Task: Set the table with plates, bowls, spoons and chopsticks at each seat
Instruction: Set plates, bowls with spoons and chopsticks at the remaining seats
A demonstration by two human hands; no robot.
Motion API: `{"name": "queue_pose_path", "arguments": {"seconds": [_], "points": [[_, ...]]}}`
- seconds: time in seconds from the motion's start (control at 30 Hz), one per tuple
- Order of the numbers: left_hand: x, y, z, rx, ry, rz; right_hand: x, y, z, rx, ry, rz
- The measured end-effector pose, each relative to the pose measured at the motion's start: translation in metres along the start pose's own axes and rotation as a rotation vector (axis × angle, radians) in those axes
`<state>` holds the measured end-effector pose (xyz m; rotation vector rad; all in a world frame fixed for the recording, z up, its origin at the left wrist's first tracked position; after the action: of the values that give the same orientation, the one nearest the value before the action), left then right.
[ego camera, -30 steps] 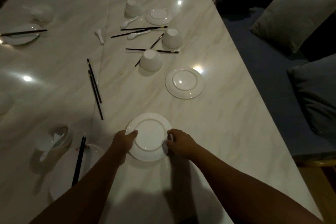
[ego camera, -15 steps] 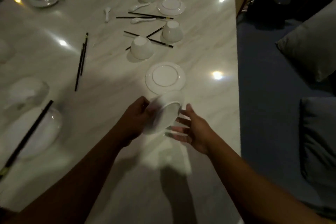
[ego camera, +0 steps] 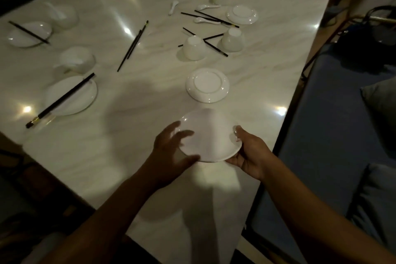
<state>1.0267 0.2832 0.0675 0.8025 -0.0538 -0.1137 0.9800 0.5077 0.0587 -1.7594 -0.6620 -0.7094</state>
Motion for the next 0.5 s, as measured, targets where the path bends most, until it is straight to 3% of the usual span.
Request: {"name": "queue_pose_path", "arguments": {"seconds": [0.1, 0.23, 0.3, 0.4, 0.5], "points": [[0.014, -0.004, 0.007, 0.363, 0.148, 0.389, 0.001, 0.002, -0.006, 0.071, -0.055, 0.013], [0.021, -0.01, 0.008, 1.113, 0.165, 0.821, -0.009, 0.005, -0.021, 0.242, -0.138, -0.025], [0.018, -0.016, 0.007, 1.215, 0.194, 0.871, -0.023, 0.001, -0.029, 0.313, -0.165, -0.057], [0.001, -0.02, 0.007, 1.165, 0.207, 0.895, -0.052, -0.015, -0.045, 0.426, -0.208, -0.096], [-0.019, -0.025, 0.007, 1.121, 0.36, 0.999, -0.081, -0.041, -0.067, 0.667, -0.311, -0.093]]}}
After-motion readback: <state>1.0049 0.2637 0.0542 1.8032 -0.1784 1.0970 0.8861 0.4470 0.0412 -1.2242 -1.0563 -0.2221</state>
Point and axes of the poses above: each hand's wrist, its own x-axis away from the middle knuckle, its own z-axis out of the back of the hand, y = z × x, the point moved 1 cm from there along -x, towards the middle knuckle, and after that the axes turned 3 degrees about y, right-handed, at the moved point
